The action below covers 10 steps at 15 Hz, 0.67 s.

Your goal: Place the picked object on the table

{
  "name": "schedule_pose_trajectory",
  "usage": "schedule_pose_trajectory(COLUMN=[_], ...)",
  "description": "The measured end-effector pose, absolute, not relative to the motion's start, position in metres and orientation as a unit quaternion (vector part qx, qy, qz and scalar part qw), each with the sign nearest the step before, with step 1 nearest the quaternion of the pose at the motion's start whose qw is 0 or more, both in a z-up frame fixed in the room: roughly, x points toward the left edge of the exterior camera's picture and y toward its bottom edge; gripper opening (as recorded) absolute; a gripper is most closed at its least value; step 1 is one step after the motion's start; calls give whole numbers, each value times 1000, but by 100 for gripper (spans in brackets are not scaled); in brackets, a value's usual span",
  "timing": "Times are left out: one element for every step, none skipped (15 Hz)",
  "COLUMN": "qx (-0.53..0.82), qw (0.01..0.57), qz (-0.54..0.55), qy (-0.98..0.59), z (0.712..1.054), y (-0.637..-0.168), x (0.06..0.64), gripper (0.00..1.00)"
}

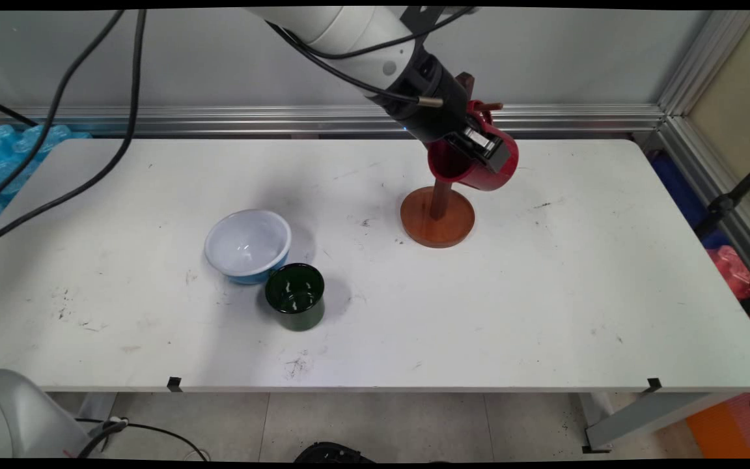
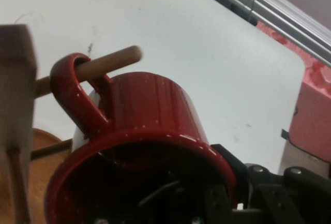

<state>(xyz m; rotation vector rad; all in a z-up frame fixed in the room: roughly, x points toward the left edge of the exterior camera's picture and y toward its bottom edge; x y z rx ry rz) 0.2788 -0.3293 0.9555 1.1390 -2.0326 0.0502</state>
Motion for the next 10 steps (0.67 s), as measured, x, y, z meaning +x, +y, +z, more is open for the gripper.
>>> schedule_pose_trajectory(qx=[447, 446, 443, 442, 440, 438, 436, 434, 432, 430], qw=[396, 398, 400, 402, 404, 406, 407, 409, 411, 413], qz=[19, 18, 17, 17, 16, 15, 14, 12, 10, 8], qy=[-802, -802, -802, -802, -802, -802, -802, -803, -803, -803], z=[958, 960, 963, 966, 968, 970, 972, 974, 976, 978], y=[-328, -327, -326, -325, -324, -322, -321, -319, -317, -316], x=[278, 278, 278, 277, 277, 276, 275, 274, 273, 271], gripper=[0, 0, 0, 0, 0, 0, 0, 0, 0, 0])
